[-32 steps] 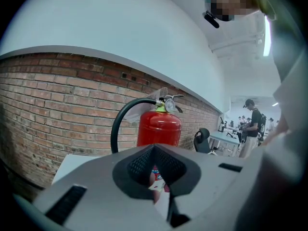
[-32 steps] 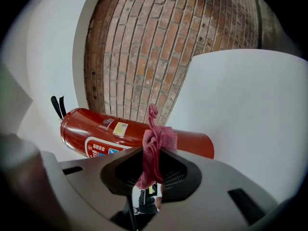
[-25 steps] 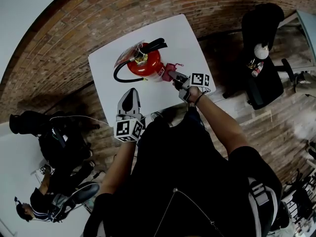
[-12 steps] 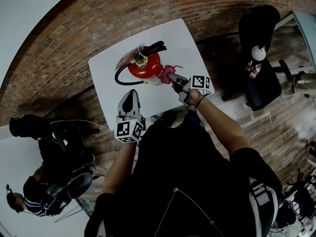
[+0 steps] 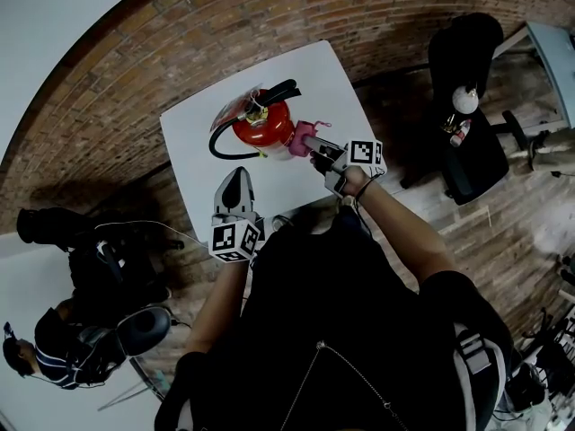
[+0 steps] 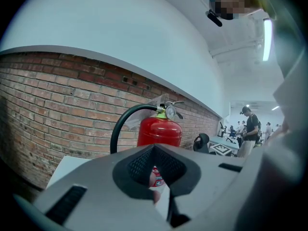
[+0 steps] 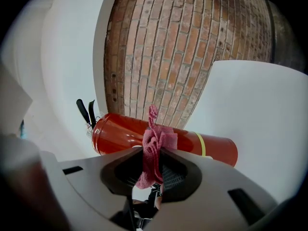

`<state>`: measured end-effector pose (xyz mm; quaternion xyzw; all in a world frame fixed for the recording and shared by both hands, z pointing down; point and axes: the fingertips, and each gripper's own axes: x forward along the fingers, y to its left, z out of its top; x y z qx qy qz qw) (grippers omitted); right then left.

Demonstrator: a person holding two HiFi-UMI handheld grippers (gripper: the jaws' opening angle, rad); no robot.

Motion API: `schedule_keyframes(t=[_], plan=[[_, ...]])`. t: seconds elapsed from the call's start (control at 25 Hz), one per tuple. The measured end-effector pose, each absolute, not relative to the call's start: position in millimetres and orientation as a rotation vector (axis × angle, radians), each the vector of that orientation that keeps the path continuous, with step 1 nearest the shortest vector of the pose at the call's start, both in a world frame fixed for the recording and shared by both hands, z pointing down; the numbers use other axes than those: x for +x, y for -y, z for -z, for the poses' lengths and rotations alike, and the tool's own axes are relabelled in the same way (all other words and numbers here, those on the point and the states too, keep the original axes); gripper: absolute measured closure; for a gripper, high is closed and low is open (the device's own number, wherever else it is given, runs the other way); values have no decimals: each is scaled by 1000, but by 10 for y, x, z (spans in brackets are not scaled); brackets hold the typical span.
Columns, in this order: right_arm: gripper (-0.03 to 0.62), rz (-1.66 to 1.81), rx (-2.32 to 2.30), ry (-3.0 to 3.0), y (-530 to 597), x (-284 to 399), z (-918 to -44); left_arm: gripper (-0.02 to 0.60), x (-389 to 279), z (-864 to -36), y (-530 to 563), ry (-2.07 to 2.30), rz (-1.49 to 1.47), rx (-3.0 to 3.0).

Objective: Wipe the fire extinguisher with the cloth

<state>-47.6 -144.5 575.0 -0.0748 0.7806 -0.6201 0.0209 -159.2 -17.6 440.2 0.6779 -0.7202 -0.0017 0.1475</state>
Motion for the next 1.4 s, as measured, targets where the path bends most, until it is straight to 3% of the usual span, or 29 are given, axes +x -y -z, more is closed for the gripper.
schedule_keyframes(t=[1.4], plan=[[493,1785,-74,-2272,1328,-458,-4670,574,-1599,-4417,167,2043,26,1981]])
